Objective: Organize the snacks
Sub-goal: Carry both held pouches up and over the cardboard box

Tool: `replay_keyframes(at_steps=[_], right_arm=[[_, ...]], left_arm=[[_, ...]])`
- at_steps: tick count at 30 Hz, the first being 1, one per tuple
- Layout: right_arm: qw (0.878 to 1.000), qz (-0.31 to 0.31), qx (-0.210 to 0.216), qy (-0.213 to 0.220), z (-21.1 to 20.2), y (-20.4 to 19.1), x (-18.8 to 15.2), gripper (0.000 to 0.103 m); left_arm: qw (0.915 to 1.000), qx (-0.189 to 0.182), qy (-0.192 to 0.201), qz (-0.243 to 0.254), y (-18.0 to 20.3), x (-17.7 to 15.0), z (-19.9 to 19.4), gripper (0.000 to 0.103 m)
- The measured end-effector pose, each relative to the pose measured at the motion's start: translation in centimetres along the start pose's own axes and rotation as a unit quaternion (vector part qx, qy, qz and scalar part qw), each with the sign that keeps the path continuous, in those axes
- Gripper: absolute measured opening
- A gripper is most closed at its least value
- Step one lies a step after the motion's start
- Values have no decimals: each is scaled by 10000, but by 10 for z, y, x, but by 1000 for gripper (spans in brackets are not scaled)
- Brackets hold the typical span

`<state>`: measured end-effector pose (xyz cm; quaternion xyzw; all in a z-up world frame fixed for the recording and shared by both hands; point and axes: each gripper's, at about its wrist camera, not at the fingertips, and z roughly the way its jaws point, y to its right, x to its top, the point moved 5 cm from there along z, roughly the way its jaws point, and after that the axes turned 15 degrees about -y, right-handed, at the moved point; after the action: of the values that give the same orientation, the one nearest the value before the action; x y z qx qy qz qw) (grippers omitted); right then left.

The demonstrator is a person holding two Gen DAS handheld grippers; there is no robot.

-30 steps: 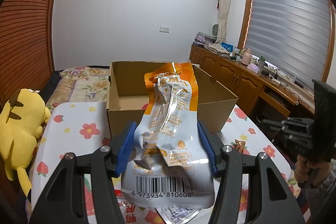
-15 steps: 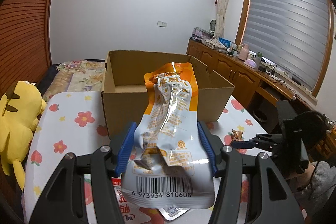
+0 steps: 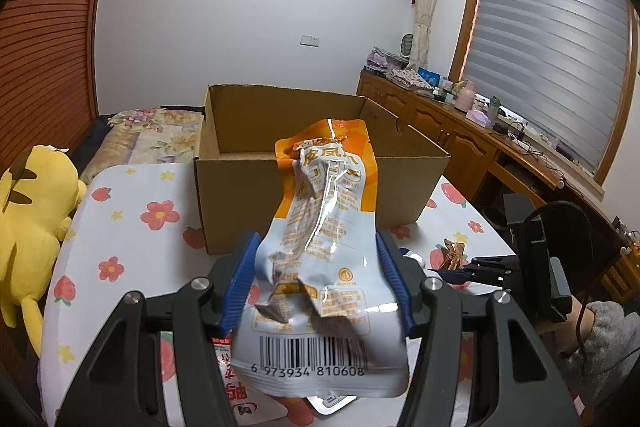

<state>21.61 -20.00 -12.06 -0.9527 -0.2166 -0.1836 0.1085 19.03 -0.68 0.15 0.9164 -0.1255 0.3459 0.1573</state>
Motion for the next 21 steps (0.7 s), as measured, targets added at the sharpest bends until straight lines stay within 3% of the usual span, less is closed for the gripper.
replay_keyframes(at_steps=[7,12,21], right_arm=[[9999,58,-53,117,-6,-3,-4,37],[9994,28,-41,347,-31,-4,-6,15],[9982,-83,-180,559,-49,-7,-6,14]], left_arm=[[10000,2,-13,-6,0,0,1,58],[10000,14,8,4,0,-1,2,58],[10000,11,23,21,2,-2,2,58]])
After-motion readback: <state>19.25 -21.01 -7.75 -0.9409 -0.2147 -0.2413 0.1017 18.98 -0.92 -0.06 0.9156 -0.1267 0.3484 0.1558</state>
